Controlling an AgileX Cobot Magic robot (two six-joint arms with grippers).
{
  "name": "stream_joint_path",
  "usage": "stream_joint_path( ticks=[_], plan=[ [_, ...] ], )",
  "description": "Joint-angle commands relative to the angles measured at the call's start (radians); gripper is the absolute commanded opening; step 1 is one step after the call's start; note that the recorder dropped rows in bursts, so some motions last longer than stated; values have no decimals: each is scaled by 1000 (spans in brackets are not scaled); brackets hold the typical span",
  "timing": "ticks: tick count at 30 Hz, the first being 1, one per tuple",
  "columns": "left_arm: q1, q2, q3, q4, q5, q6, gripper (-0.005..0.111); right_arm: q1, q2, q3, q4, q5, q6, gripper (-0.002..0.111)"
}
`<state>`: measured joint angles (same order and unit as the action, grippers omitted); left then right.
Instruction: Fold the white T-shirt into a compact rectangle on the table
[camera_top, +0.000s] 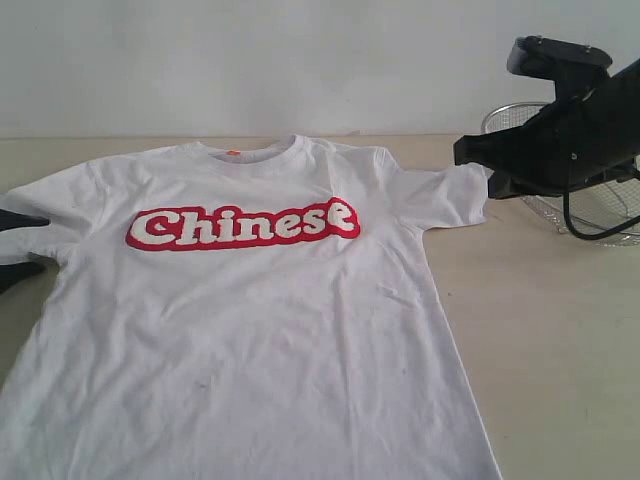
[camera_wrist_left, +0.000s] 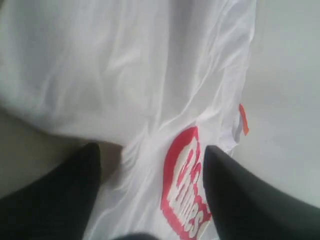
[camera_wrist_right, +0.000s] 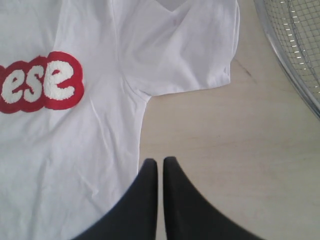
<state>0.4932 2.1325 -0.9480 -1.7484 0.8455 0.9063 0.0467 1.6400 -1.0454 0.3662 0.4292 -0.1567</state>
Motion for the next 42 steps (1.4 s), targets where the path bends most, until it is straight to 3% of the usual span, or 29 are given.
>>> stream_joint_path(
  ticks=[1,18,24,29,42],
  plan=[
    [-6,34,-24,4,-35,-5,57,-4,-12,1,-5,-7,-9,0],
    [-6,37,-153,4,-61,13,53,-4,-12,1,-5,-7,-9,0],
    [-6,37,-157,4,-71,17,42,-4,-12,1,-5,-7,-9,0],
    [-6,37,-157,4,-72,38,4,-4,-12,1,-5,-7,-9,0],
    [-117,37,-171,91,-124,192,5,-4,-12,1,-3,-7,-9,0]
  ],
)
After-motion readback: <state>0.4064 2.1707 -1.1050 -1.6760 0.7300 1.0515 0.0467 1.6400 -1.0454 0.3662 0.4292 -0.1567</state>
